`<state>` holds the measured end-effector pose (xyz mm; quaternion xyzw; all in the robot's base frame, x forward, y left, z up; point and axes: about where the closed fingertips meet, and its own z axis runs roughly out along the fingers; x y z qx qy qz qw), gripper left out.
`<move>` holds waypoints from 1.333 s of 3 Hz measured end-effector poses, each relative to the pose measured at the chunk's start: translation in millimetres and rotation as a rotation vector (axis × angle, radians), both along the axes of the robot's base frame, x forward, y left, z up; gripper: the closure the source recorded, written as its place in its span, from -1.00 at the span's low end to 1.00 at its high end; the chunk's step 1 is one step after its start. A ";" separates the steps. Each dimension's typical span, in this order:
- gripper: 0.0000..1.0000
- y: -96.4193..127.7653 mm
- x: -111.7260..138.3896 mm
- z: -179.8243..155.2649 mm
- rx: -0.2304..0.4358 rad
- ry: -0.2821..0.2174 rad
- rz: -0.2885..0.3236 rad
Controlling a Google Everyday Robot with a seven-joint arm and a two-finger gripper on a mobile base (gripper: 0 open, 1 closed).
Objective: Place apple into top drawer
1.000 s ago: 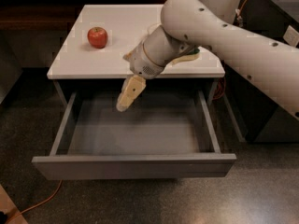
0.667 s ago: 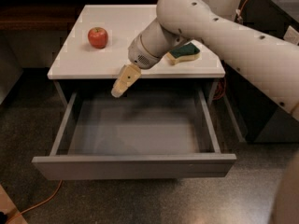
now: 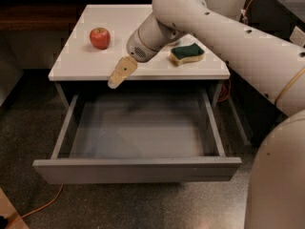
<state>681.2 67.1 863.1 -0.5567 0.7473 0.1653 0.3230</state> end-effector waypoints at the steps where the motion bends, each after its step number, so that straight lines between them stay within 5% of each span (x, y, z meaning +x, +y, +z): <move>1: -1.00 8.6 24.4 2.2 0.009 0.013 -0.036; 2: -1.00 22.2 71.0 7.1 0.046 0.022 -0.111; 4: -1.00 44.7 124.9 7.7 0.096 0.016 -0.191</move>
Offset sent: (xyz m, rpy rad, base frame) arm 0.1122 0.0266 0.0213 0.0845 0.0148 -0.1882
